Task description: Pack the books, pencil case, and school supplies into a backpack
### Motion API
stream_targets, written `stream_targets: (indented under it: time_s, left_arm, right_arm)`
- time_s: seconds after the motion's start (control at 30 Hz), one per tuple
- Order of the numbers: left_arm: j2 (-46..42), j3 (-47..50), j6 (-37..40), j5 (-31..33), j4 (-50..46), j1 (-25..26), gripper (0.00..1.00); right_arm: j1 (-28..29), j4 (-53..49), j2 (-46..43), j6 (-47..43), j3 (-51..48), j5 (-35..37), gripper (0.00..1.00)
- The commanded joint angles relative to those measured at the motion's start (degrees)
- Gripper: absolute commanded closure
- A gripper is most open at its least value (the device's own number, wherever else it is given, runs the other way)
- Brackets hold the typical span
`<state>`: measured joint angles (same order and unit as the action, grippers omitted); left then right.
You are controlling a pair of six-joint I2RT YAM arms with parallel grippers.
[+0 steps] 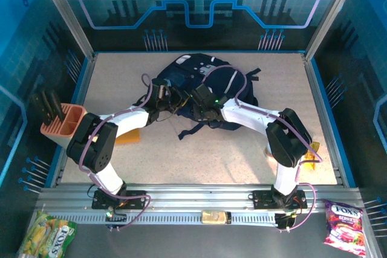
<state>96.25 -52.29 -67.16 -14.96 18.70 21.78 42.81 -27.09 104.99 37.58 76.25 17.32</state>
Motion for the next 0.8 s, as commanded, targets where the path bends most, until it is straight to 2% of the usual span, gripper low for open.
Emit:
stream_targets:
  time_s: [0.0, 0.13, 0.4, 0.77]
  left_arm:
    - [-0.62, -1.15, 1.54, -4.02, 1.69, 0.20, 1.00]
    - [-0.46, -1.23, 1.70, -3.94, 1.38, -0.18, 1.00]
    - [-0.18, -1.72, 2.43, -4.02, 0.55, -1.29, 1.00]
    - [1.97, -2.97, 4.48, -4.53, -1.03, -4.96, 1.00]
  right_arm:
    - [-0.72, 0.66, 0.36, -3.76, 0.98, 4.70, 0.80]
    - [-0.70, 0.17, -2.10, -4.83, -1.28, 6.46, 0.84]
    - [-0.70, -0.14, -6.57, -6.81, -5.14, 4.69, 0.92]
    - [-4.46, 2.51, -17.32, -3.43, -19.81, 4.07, 0.94]
